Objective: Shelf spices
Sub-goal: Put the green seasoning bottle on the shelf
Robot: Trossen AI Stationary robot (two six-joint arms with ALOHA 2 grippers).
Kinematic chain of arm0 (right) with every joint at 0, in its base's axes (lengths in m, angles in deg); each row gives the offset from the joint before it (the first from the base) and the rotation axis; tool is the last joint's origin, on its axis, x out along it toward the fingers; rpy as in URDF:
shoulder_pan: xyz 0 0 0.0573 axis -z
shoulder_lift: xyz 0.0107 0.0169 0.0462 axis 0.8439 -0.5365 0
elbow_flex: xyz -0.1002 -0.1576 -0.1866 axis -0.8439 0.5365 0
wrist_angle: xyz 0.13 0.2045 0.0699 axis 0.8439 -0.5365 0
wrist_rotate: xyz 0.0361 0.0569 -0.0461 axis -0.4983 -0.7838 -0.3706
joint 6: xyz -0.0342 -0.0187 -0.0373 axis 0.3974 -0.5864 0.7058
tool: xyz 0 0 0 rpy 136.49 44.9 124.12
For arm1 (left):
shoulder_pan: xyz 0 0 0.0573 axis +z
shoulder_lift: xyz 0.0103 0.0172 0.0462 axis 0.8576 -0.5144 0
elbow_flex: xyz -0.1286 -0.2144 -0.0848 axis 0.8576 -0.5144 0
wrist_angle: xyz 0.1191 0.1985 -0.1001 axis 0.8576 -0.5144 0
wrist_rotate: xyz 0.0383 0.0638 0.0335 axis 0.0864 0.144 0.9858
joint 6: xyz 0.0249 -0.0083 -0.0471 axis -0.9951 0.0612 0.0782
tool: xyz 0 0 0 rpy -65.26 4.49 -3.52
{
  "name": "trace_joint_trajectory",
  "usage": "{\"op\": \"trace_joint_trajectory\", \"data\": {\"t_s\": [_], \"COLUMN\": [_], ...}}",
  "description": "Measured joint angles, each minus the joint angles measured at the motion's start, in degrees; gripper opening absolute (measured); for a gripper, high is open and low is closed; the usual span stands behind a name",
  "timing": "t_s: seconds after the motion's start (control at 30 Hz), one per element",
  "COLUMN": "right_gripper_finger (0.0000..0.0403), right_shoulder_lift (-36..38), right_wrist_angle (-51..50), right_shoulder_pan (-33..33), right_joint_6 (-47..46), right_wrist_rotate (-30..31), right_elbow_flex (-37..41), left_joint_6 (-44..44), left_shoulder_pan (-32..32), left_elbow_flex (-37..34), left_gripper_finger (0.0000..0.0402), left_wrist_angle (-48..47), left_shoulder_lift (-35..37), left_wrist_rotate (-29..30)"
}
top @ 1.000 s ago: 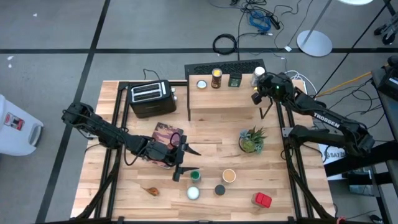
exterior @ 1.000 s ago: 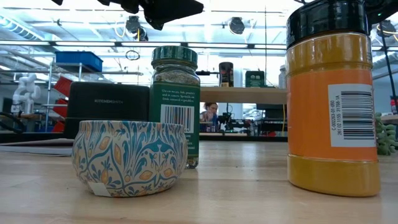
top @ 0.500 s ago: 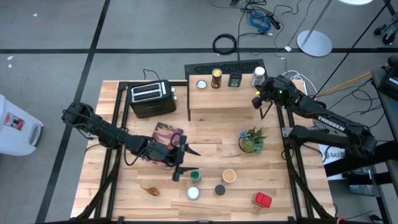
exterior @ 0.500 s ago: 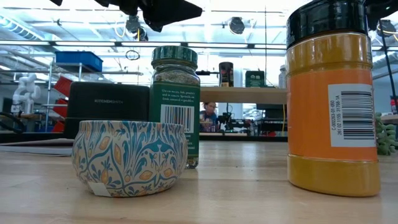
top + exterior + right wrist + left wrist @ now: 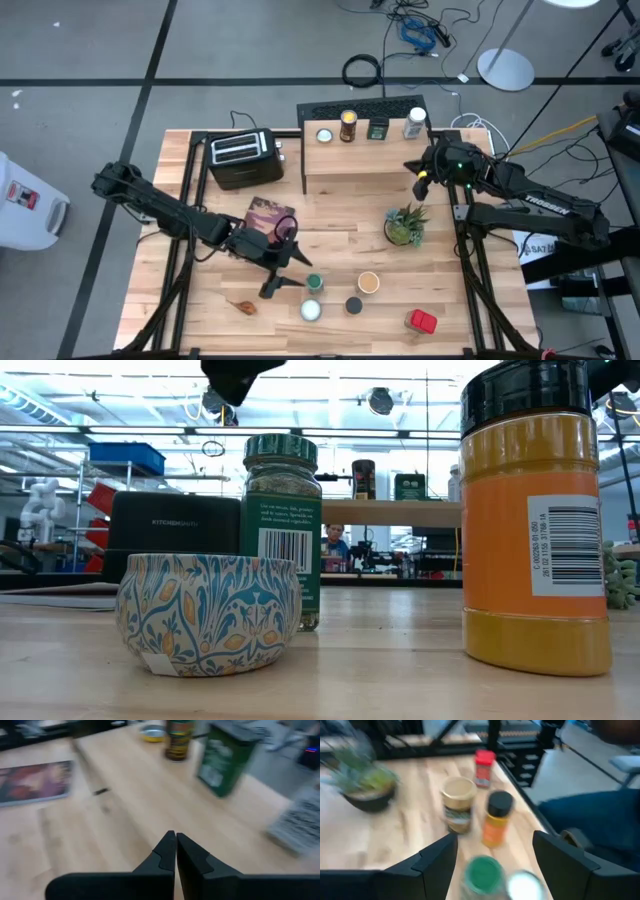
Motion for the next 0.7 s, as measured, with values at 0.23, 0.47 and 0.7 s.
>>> {"op": "trace_joint_trajectory", "data": {"t_s": [0.23, 0.47, 0.7], "right_gripper_finger": [0.0, 0.0, 0.0], "right_shoulder_lift": [-0.16, -0.13, -0.16], "right_wrist_angle": [-0.72, -0.28, -0.32], "right_shoulder_pan": [-6.8, -11.66, -15.35], "right_joint_6": [-1.23, -2.73, -3.79], "right_wrist_rotate": [-1.86, -1.54, -1.32], "right_elbow_flex": [0.0, 0.0, 0.0], "left_joint_6": [2.84, -0.2, 0.81], "left_shoulder_pan": [-1.62, -1.89, -1.89], "left_elbow_flex": [6.5, 12.66, 14.18], "left_gripper_finger": [0.0267, 0.0267, 0.0267], "left_wrist_angle": [-12.83, -16.41, -19.48], "left_shoulder_lift": [-1.54, -6.7, -11.83], "left_wrist_rotate": [1.71, 5.5, 5.07]}}
